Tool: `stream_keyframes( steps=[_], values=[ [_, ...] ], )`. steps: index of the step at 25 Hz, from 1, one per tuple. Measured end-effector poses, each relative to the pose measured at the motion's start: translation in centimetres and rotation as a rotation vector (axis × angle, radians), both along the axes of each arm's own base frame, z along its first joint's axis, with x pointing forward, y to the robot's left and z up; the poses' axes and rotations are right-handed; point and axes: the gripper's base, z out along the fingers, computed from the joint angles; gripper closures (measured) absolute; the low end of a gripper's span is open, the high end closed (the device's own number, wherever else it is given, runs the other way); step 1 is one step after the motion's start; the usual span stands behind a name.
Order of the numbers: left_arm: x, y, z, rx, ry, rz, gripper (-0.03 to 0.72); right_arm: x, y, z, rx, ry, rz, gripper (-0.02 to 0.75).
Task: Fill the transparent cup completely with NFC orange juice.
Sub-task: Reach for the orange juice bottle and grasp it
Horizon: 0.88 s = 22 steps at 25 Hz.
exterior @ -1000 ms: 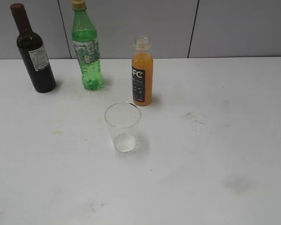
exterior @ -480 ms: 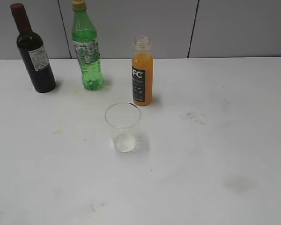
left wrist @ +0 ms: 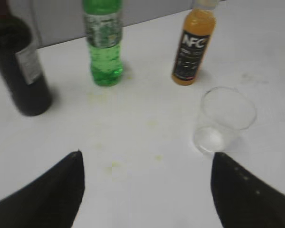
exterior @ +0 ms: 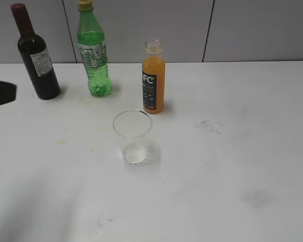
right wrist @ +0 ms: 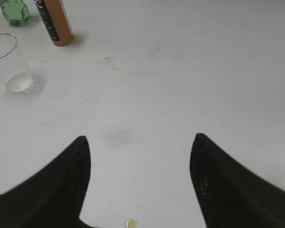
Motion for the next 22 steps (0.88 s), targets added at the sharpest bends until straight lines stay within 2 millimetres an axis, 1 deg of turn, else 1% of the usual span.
stream_keyframes(
  steps=[5,8,9,12,16,19,22],
  values=[
    [5.3,-1.5,0.8,-0.059,-0.077,-0.21,0.059,0.0,0.0,0.0,0.002,0.0,0.001,0.231],
    [9.0,-2.1,0.3,-0.087,-0.102,-0.309,0.067,0.0,0.0,0.0,0.002,0.0,0.001,0.231],
    [10.1,-2.3,0.4,-0.087,-0.121,-0.339,0.069,0.0,0.0,0.0,0.002,0.0,0.001,0.231],
    [13.2,-3.3,-0.5,-0.073,-0.147,-0.421,0.078,0.0,0.0,0.0,0.002,0.0,0.001,0.231],
    [16.5,-5.4,-2.7,-0.002,-0.189,-0.516,0.084,0.0,0.0,0.0,0.002,0.0,0.001,0.231],
    [18.2,-7.2,-5.4,0.017,-0.183,-0.572,0.084,0.0,0.0,0.0,0.002,0.0,0.001,0.231],
    [20.0,-8.4,-8.1,-0.002,-0.181,-0.572,0.084,0.0,0.0,0.0,0.002,0.0,0.001,0.231]
  ],
)
